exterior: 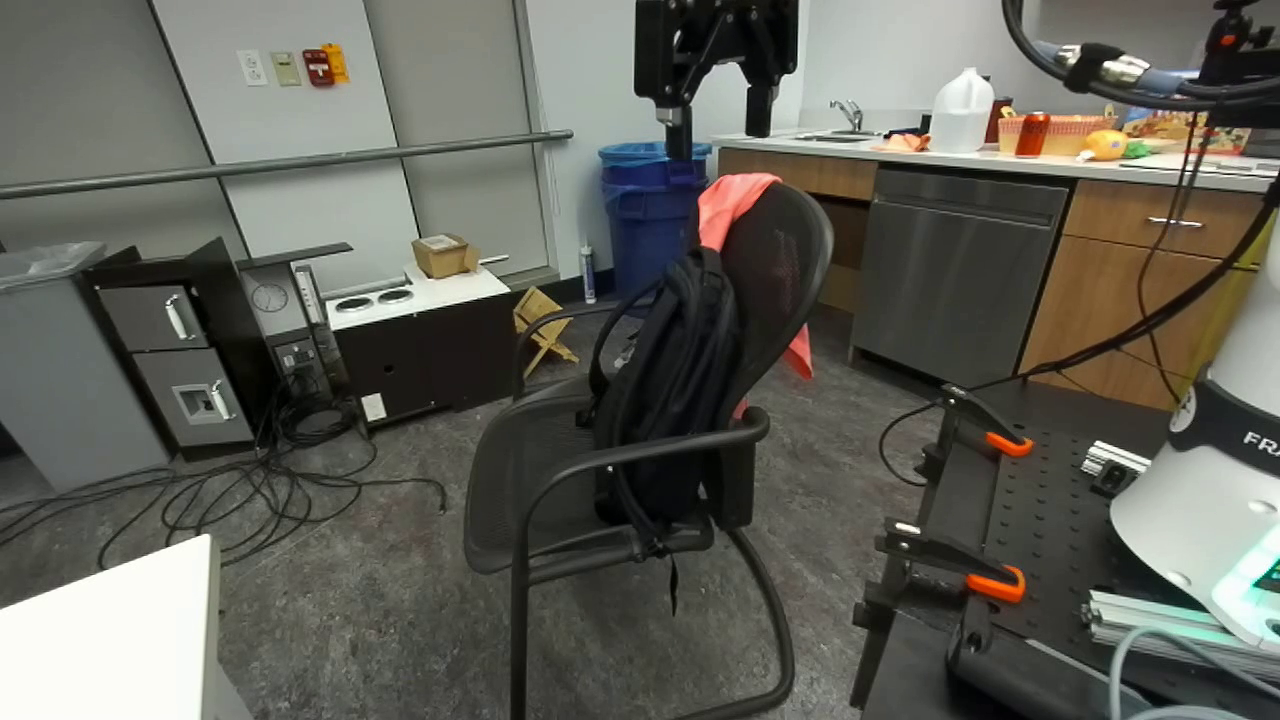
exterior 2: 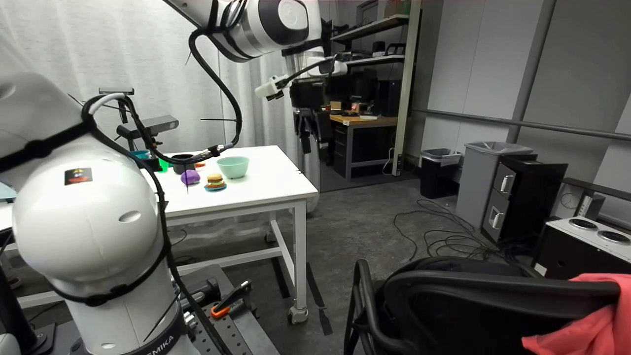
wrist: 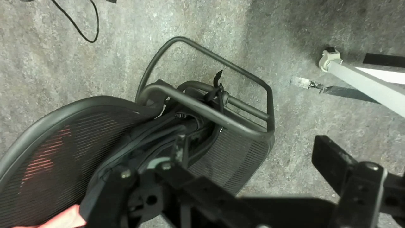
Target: Remove the orange cloth from the head rest and put it on the sink
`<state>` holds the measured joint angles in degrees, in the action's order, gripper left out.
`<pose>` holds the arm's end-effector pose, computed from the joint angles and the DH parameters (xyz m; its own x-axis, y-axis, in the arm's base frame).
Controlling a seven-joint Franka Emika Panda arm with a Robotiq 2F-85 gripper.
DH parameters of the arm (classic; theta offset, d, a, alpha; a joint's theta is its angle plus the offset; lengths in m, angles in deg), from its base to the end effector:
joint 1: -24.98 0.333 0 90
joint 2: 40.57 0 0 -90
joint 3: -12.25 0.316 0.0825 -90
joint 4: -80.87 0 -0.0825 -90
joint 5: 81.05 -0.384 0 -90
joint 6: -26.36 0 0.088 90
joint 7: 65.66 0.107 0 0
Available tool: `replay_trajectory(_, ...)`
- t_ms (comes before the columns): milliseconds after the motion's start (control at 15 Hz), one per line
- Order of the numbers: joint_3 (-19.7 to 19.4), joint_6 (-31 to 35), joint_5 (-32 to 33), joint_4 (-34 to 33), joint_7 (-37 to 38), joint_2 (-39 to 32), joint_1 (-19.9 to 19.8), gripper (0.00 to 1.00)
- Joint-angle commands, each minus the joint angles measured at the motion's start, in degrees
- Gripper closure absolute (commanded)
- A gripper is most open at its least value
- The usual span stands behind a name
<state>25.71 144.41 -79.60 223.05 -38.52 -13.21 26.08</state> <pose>0.3932 0.1040 0.4582 0.9698 -0.2235 0.0978 -0.2327 -0.9678 0.0956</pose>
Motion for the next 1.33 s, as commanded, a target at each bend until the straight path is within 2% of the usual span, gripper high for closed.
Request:
replay_trajectory(0,-1.9,1.4,3.1,-3.4,-0.6,-3.6,-2.0,0.0)
replay_trajectory(667,-8.3,8.4,9.4,-11.4,1.0,-14.4,-7.6,0.0)
replay_trajectory(1267,-15.1,11.7,15.6,-17.7,5.0,-23.6,-10.9,0.0)
